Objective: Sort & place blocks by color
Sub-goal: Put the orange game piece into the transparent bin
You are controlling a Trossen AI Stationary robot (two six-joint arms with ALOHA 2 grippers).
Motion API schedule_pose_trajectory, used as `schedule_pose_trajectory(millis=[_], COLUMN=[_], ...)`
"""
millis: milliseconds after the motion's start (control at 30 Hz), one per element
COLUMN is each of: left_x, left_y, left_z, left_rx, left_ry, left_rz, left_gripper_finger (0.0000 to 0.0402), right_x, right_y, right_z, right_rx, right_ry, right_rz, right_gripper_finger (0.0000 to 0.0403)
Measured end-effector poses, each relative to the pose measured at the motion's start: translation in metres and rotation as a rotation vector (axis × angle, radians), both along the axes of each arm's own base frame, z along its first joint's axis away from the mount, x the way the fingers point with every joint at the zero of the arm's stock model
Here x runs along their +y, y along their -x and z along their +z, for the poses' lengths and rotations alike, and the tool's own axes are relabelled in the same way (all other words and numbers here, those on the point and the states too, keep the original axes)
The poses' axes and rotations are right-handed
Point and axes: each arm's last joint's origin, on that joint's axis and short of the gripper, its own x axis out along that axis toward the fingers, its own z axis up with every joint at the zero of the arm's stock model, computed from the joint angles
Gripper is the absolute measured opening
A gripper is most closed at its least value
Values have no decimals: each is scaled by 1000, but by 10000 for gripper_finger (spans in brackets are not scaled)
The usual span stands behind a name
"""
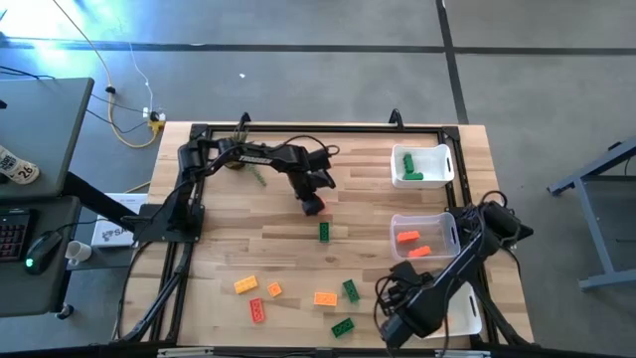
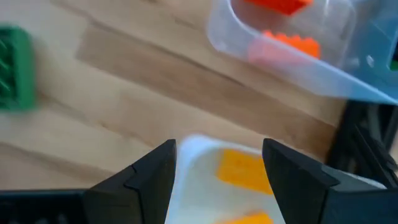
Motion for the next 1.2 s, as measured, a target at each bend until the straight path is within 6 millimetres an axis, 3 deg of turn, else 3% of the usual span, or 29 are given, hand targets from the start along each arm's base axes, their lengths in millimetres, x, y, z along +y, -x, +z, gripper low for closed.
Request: schedule_pose_trajectory(millis=[467,767,967,1200], left_x=[-10,-18,-25,-33], left_y=[21,36,47,52], left_z=[59,102,125,142], left_rx=[-101,-228,-349,-465], left_ry=[-20,-44,39,146], left_rz=[-138,-189,-244,-290], left_gripper_finger=[111,113,113,113], right_x=[-30,-60,-81,-110], right_y=[-40,-63,-65,-57], right_z=[0,3,23,65], right_rx=[-203,-224,-231,-313], right_ry=[116,166,182,244], right_rz=[45,80,147,290], right_gripper_finger=[227,227,227,227])
